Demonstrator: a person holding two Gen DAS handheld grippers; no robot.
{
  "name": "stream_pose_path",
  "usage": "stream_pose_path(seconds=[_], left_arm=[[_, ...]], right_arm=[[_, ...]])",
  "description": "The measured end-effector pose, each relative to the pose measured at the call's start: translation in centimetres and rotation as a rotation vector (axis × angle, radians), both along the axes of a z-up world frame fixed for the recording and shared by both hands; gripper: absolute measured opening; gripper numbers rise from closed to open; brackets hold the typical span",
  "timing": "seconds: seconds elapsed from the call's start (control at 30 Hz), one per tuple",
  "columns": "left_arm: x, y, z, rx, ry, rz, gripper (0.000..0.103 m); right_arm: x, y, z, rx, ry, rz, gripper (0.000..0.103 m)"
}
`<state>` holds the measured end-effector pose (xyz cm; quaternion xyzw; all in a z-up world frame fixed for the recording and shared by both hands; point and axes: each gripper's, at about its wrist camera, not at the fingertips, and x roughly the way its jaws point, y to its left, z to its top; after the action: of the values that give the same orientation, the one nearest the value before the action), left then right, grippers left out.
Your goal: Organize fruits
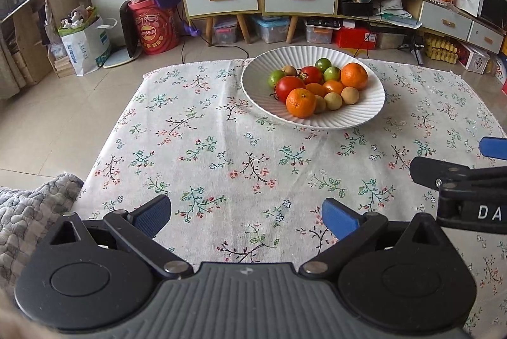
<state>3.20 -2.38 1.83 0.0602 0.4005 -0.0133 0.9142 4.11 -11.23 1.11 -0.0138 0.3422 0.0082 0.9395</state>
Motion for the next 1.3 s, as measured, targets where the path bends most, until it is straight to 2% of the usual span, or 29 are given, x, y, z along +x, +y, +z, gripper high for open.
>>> stream_pose_path(seconds=[0.3,0.5,1.3], left_arm=[[0.0,-0.2,-0.4,0.009,0.014,0.031,0.097],[0.0,-0.4,-0.9,0.004,0.04,0.032,0.097],[0.0,-0.5,-1.0,-0.008,0.046,0.034,0.097]], right_arm=[[0.6,-0.8,-0.8,0.01,0.032,-0.078,0.101],[0.4,-0.3,-0.8,-0.01,0.019,-0.056,0.101],[0.6,-0.2,-1.1,-0.032,0.029,-0.044,0.101]])
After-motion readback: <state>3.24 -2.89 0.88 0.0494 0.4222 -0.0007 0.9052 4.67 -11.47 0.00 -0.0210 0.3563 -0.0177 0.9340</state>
